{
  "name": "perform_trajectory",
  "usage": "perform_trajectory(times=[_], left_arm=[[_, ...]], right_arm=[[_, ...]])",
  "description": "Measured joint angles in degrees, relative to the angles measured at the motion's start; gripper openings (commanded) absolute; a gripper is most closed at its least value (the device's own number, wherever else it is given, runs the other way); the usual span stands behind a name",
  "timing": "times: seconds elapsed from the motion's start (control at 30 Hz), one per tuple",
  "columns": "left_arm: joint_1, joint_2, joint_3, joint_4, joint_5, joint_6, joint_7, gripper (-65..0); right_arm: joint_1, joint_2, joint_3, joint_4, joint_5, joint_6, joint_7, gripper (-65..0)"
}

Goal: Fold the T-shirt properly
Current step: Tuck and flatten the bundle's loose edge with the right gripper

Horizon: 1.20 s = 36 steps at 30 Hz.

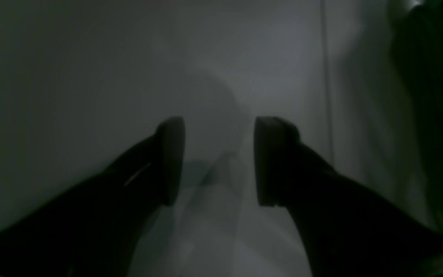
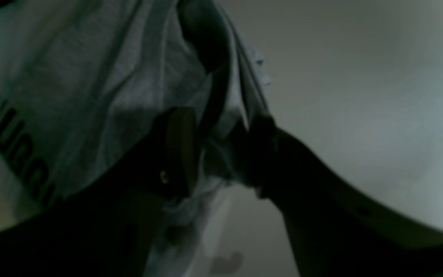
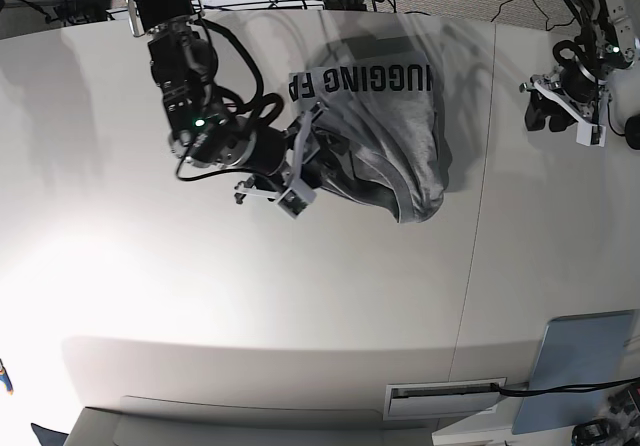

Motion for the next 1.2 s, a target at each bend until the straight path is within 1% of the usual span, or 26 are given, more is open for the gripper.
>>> perform_trajectory(times=[0.07,0.1,0.13,0.23,0.3,0.33,0.47,0.57,0.7,0.87,0.97,1.07,1.17,1.2], left_arm=[[0.0,0.0,0.0,0.0,0.2,0.2,0.0,-37.1],[0.0,0.0,0.0,0.0,0.2,0.1,0.0,-37.1],[0.0,0.0,0.0,0.0,0.2,0.1,0.0,-37.1],[0.0,0.0,0.0,0.0,0.2,0.1,0.0,-37.1],[0.0,0.0,0.0,0.0,0.2,0.1,0.0,-37.1],[0.0,0.0,0.0,0.0,0.2,0.1,0.0,-37.1],[0.0,0.0,0.0,0.0,0.2,0.1,0.0,-37.1],[0.0,0.0,0.0,0.0,0.2,0.1,0.0,-37.1],[0.0,0.1,0.0,0.0,0.2,0.1,0.1,-37.1],[0.0,0.1,0.0,0.0,0.2,0.1,0.0,-37.1],[0.0,0.1,0.0,0.0,0.7,0.1,0.0,-37.1],[0.0,0.1,0.0,0.0,2.2,0.1,0.1,-37.1],[0.0,0.1,0.0,0.0,2.3,0.1,0.0,-37.1],[0.0,0.1,0.0,0.0,2.3,0.1,0.1,-37.1]], right_arm=[[0.1,0.0,-1.0,0.0,-1.6,-0.9,0.5,-42.1],[0.2,0.0,-1.4,0.0,-2.3,-1.5,0.5,-43.7],[0.2,0.0,-1.4,0.0,-2.9,-1.5,0.7,-46.5],[0.4,0.0,-1.4,0.0,-5.3,-1.5,0.9,-58.3],[0.5,0.0,-1.4,0.0,-6.8,-1.5,1.3,-64.7],[0.5,0.0,-1.4,0.0,-7.9,-1.6,2.4,-65.0],[0.8,0.0,-1.5,-0.1,-14.6,-5.1,7.8,-65.0],[3.3,0.0,-1.5,-0.2,-16.4,-6.3,8.1,-65.0],[8.7,-0.3,-1.5,-0.2,-17.6,-7.0,9.5,-65.0],[10.7,-3.1,-1.6,-0.9,-22.3,-7.1,12.6,-65.0],[12.3,-4.6,-2.6,-3.9,-25.0,-6.8,13.3,-65.0],[13.0,-5.1,-4.0,-7.7,-28.2,-7.0,14.0,-65.0],[13.4,-5.4,-4.3,-11.2,-28.3,-7.5,14.8,-65.0],[13.9,-5.4,-4.3,-12.0,-28.3,-7.6,15.0,-61.3]])
